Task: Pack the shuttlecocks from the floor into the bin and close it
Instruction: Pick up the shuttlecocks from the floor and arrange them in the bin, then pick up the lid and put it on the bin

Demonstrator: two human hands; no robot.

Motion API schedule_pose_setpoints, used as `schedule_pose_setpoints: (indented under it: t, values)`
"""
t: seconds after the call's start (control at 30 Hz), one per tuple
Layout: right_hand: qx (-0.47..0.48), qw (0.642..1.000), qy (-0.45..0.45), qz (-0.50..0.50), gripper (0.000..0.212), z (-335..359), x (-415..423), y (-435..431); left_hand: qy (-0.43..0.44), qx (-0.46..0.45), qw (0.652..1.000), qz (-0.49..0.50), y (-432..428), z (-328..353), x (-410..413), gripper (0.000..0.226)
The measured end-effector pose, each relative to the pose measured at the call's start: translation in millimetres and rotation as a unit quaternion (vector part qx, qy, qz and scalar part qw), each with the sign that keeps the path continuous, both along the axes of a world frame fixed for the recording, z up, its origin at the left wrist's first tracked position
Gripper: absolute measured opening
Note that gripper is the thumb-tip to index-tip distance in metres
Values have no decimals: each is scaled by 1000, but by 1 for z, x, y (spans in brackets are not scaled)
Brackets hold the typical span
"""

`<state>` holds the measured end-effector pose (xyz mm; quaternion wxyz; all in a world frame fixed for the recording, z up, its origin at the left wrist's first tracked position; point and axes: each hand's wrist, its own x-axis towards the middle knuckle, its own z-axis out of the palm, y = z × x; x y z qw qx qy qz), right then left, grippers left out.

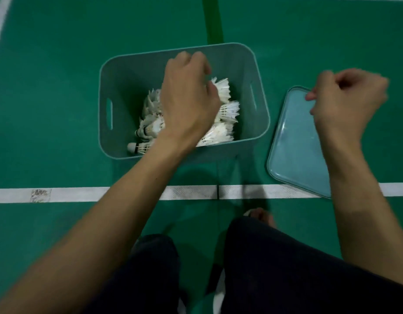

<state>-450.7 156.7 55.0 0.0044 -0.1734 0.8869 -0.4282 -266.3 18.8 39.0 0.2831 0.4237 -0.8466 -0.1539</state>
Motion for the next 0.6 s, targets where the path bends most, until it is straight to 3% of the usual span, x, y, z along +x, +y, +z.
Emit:
schedule_pose_setpoints:
  t: [0.1, 0.2, 0.27, 0.37, 0.43, 0.6]
  values:
    - [114, 990, -72, -31, 40, -41, -26, 43, 87, -93, 979, -160, 58, 13, -31, 9]
    - [226, 967, -113, -20, 23, -76, -29, 76, 86, -66, 953, -284, 108, -10, -59, 10]
    - [273, 954, -117, -49, 22, -94, -31, 95, -3, -27, 938, -345, 127, -40, -73, 11]
    - [327, 929, -114, -130, 42, -123, -47, 127, -154, 33, 897, -412, 135, -87, -87, 14]
    - [347, 911, -165, -152, 47, -142, -56, 144, -210, 52, 872, -439, 135, -115, -91, 20]
    - [267, 918, -214, -200, 53, -157, -64, 157, -314, 44, 849, -424, 140, -151, -98, 51]
